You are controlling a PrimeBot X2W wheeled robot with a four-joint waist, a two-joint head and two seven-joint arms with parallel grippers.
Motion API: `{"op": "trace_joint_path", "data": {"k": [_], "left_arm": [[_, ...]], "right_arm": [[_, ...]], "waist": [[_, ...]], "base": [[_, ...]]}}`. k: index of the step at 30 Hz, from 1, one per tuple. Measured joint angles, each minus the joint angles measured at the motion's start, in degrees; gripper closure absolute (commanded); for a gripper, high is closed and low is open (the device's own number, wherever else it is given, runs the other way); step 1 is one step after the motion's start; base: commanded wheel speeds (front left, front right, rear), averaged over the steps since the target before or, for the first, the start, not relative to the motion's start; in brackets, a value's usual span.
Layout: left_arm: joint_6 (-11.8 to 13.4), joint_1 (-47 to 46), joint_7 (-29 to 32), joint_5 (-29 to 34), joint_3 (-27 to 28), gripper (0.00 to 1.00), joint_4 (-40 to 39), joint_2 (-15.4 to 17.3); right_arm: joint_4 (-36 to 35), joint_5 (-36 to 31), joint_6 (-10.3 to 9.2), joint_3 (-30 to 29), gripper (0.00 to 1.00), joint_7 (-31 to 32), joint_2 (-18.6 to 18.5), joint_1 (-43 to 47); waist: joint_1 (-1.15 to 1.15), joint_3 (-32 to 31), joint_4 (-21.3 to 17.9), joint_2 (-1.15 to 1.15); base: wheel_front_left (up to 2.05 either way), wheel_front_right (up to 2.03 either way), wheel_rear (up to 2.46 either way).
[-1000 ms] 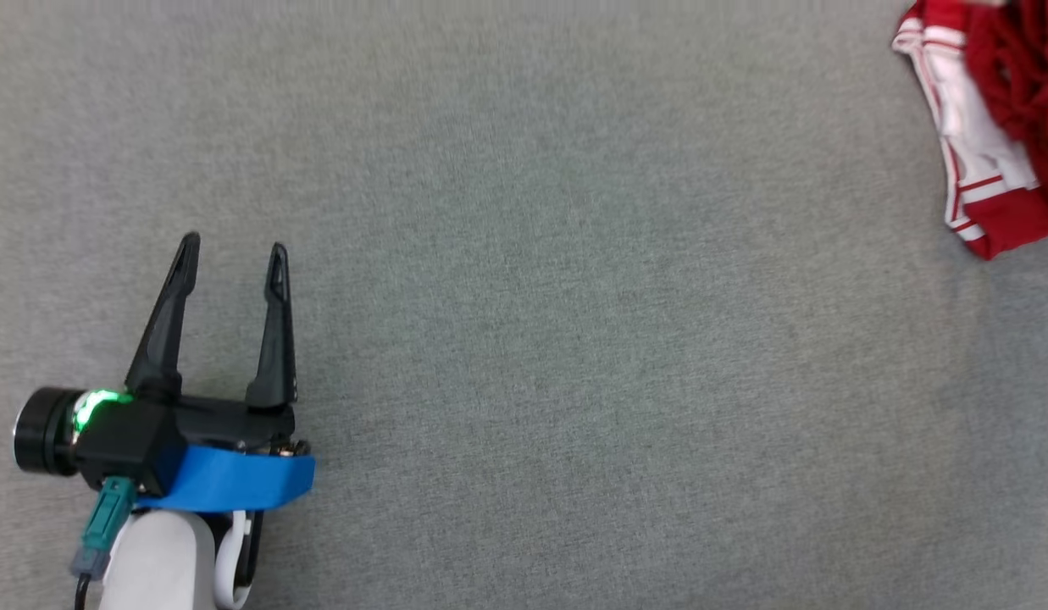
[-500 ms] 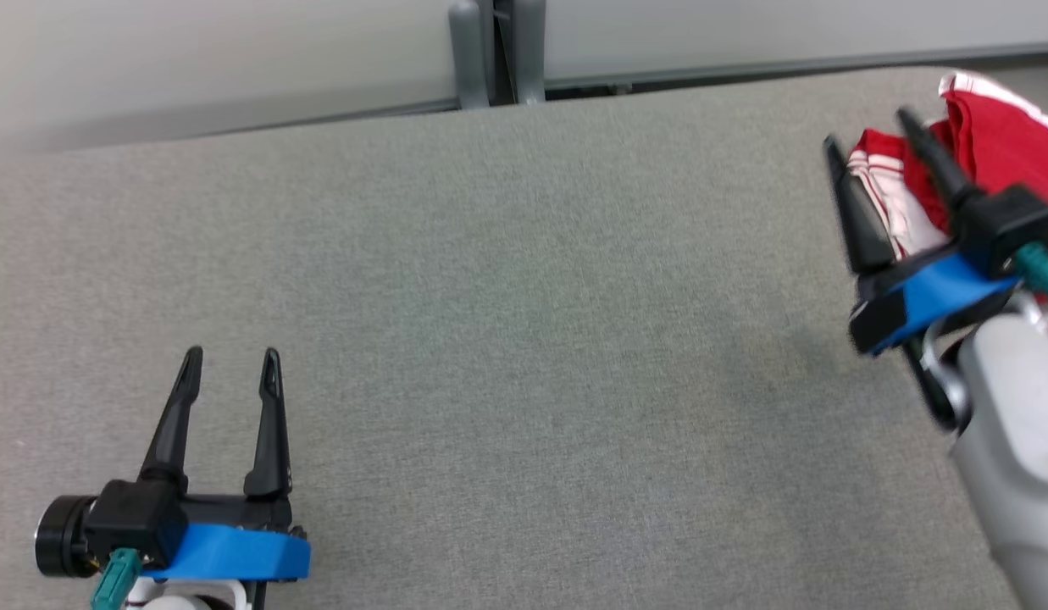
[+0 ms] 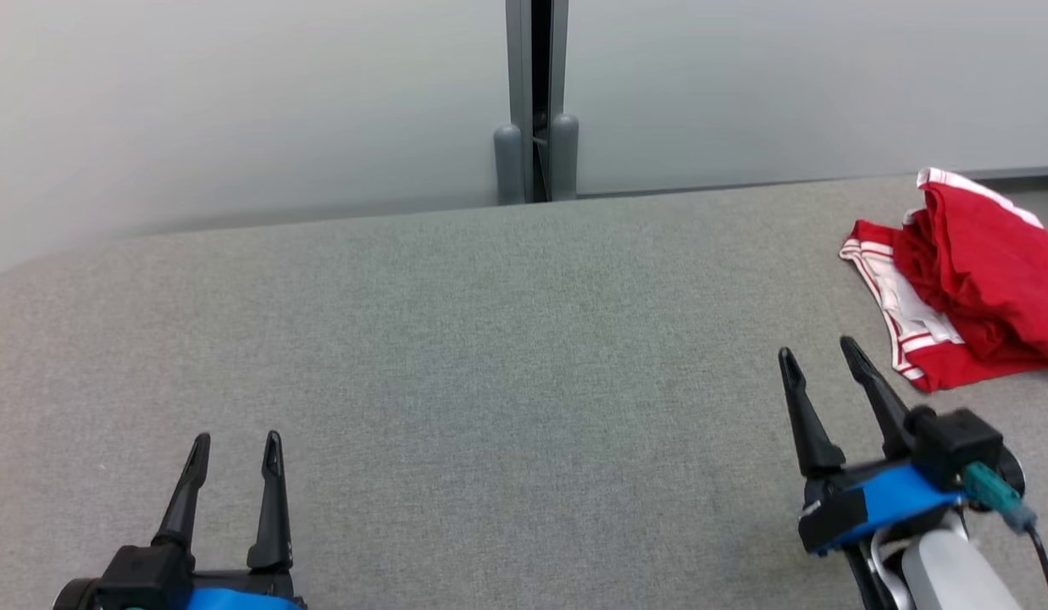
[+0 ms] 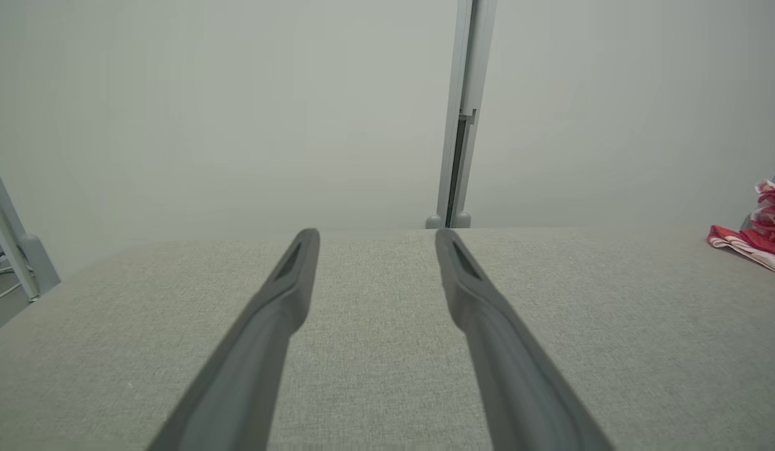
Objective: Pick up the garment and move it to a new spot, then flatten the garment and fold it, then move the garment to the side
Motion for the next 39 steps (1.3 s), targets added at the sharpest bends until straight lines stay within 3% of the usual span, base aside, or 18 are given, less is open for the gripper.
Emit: {"op": "trace_joint_path", "data": {"k": [16, 36, 37, 39], "left_arm": [[0.47, 1.83, 0.01, -1.54, 0.23, 0.0, 1.32, -0.11], [0.0, 2.05, 0.0, -2.29, -0.14, 0.0, 1.58, -0.11], [-0.02, 2.1, 0.01, -2.4, -0.19, 1.0, 1.64, -0.12], [-0.02, 2.21, 0.09, -2.53, -0.26, 1.0, 2.08, -0.19]], "right_arm": [[-4.71, -1.66, -0.01, -6.97, 0.0, 0.0, 7.21, 10.1], [-5.77, -2.97, -0.01, -8.77, 0.0, 0.0, 8.87, 11.42], [-5.77, -2.97, -0.01, -8.77, 1.0, 0.0, 8.91, 11.43], [-5.33, -2.97, -0.01, -8.72, 1.0, 0.0, 8.92, 11.49]], "waist": [[0.01, -3.66, 1.31, 0.0], [0.02, -3.96, 1.73, 0.0], [0.02, -3.97, 1.7, 0.0], [0.02, -3.99, 1.68, 0.0]], "base": [[0.0, 0.0, 0.0], [0.0, 0.0, 0.0], [0.0, 0.0, 0.0], [0.0, 0.0, 0.0]]}}
